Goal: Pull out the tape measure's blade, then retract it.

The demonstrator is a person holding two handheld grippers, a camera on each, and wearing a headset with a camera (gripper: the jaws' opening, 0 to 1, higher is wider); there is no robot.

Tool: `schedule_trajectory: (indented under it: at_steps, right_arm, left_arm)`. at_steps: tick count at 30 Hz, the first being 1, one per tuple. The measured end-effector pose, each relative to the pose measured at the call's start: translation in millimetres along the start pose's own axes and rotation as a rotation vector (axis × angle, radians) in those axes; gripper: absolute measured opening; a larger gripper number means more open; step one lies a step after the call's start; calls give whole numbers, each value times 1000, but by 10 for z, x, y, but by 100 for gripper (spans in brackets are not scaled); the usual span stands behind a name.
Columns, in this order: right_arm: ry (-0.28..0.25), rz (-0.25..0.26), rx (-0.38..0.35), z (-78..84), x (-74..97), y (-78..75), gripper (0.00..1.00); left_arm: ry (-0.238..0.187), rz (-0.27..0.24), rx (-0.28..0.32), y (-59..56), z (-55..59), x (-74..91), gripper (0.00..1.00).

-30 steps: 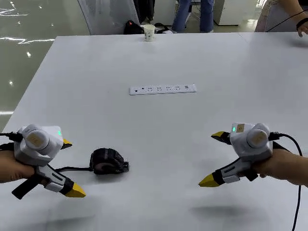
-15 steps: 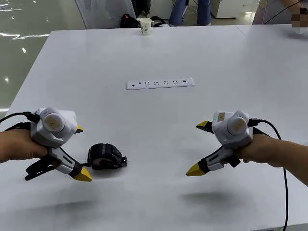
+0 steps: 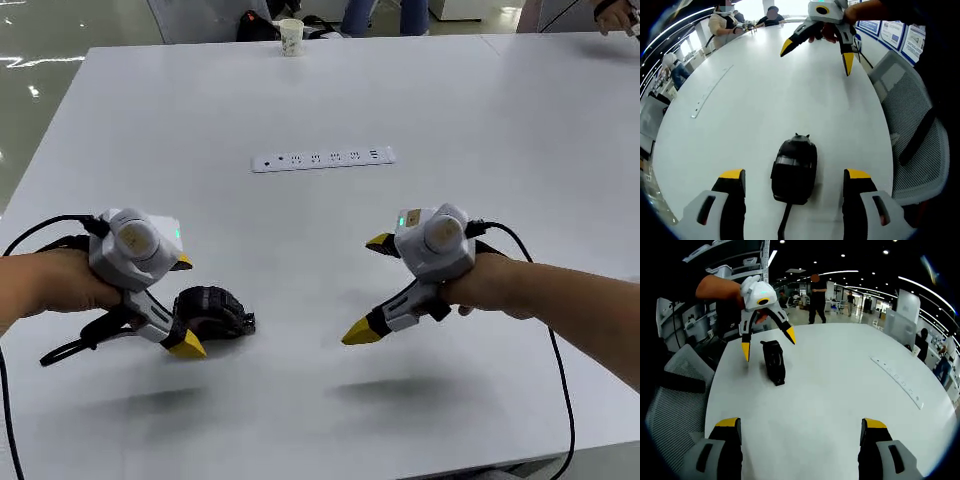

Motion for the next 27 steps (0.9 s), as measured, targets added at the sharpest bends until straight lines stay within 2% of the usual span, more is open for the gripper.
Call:
schedule_trajectory:
  at_steps: [2, 6, 8, 13, 15, 18, 19, 20, 22, 26, 27]
  right_arm:
    - [-2, -5, 9, -49, -60, 2, 99]
    - [9, -31, 45, -141, -173, 33, 99]
    - [13, -44, 60, -186, -229, 54, 99]
    - [-9, -67, 40, -286, -387, 105, 99]
    - [0, -76, 43, -298, -445, 112, 99]
    - [21, -91, 64, -315, -522, 128, 99]
    - [22, -93, 64, -319, -537, 130, 99]
    - [23, -97, 62, -322, -548, 130, 99]
    - [33, -100, 63, -318, -573, 127, 99]
    - [37, -105, 62, -328, -604, 113, 99]
    - [37, -105, 59, -328, -626, 103, 97]
  left_arm:
    - [8, 10, -8, -24, -36, -34, 69]
    - [22, 11, -32, -34, -70, -94, 65]
    - [32, 7, -43, -32, -62, -115, 61]
    - [44, 16, -42, -17, -24, -167, 55]
    - [58, 8, -53, -1, -22, -190, 51]
    - [94, -33, -87, 31, -39, -204, 35]
    - [96, -46, -96, 46, -49, -210, 33]
    - [95, -29, -87, 29, -56, -223, 33]
    - [104, -29, -90, 31, -55, -237, 33]
    - [91, -15, -87, 42, -44, -232, 32]
    - [92, -13, -88, 38, -47, -232, 32]
Point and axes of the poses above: the centre of the closed fingertips' face, and the gripper's own axes: x roughly backward along the fingers, y roughly to its left, z roughly out of its underside, the point moved 8 cm from there along x, roughly backward along the fingers, and after that the axes turned 6 degrees about x, right-handed, at the moved point
